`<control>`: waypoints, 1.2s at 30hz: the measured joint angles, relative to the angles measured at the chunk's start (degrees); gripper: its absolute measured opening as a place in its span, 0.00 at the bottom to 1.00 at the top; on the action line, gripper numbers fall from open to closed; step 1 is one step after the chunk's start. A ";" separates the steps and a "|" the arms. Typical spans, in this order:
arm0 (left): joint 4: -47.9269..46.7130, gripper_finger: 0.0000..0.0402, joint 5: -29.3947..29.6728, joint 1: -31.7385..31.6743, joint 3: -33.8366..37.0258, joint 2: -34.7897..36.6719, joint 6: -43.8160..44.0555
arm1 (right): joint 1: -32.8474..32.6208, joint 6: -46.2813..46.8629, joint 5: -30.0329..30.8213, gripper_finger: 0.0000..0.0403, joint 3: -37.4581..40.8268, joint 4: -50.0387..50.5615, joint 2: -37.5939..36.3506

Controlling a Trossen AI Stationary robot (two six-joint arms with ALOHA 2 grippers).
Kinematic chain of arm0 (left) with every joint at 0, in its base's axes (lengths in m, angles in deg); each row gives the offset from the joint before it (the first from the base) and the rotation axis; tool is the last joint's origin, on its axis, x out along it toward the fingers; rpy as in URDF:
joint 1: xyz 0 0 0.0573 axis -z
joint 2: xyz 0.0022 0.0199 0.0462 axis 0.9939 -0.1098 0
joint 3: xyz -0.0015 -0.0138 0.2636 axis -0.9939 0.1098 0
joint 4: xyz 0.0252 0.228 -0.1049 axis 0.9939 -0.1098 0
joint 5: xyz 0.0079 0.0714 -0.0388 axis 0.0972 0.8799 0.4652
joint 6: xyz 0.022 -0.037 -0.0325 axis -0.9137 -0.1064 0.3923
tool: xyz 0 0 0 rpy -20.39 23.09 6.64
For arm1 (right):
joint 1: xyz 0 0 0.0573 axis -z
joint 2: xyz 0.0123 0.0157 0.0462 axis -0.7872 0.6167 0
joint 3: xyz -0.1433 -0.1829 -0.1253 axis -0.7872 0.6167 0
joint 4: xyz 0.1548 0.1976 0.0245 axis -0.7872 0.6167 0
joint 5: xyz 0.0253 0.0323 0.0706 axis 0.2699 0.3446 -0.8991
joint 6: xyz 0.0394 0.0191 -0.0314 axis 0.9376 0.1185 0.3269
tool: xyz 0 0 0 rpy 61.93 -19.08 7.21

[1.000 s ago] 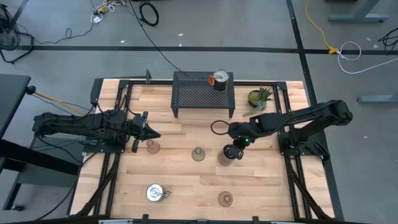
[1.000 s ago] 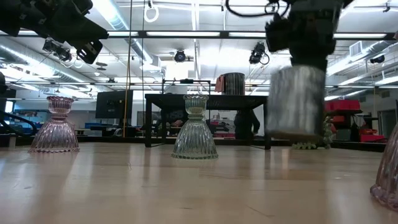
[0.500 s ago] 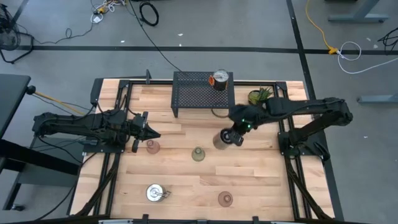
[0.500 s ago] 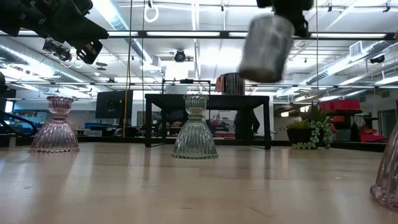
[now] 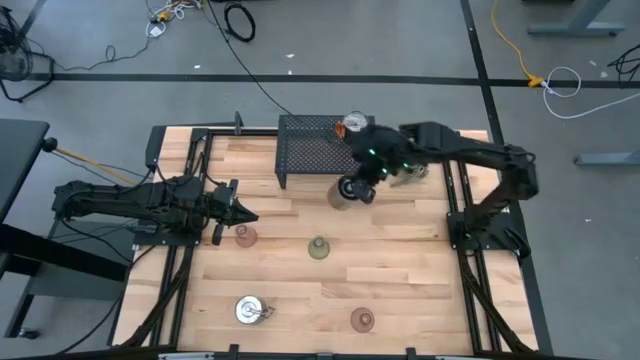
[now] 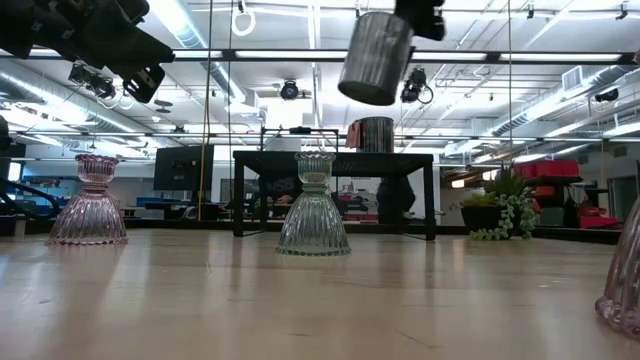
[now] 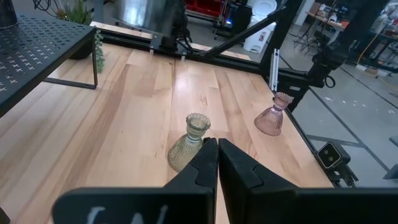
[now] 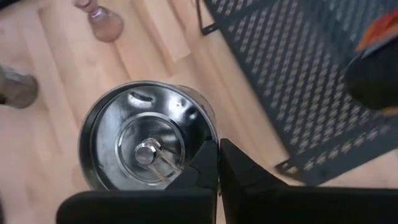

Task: Pick & Place candle stick holders
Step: Put the top scented candle on the shelf aligned with the other silver scented candle

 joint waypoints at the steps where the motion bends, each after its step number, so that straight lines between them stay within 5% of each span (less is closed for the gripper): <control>1: 0.00 0.04 0.00 0.00 0.00 0.00 -0.02 | 0.74 -1.37 -0.06 0.00 -2.46 1.08 1.68; 13: -0.05 0.04 0.01 0.00 0.00 0.00 -0.50 | 11.31 -8.60 -2.29 0.00 -23.65 6.46 13.72; 36: -0.04 0.04 3.05 0.01 0.00 0.00 -1.83 | 21.88 -13.26 -7.60 0.00 -24.02 -2.52 21.36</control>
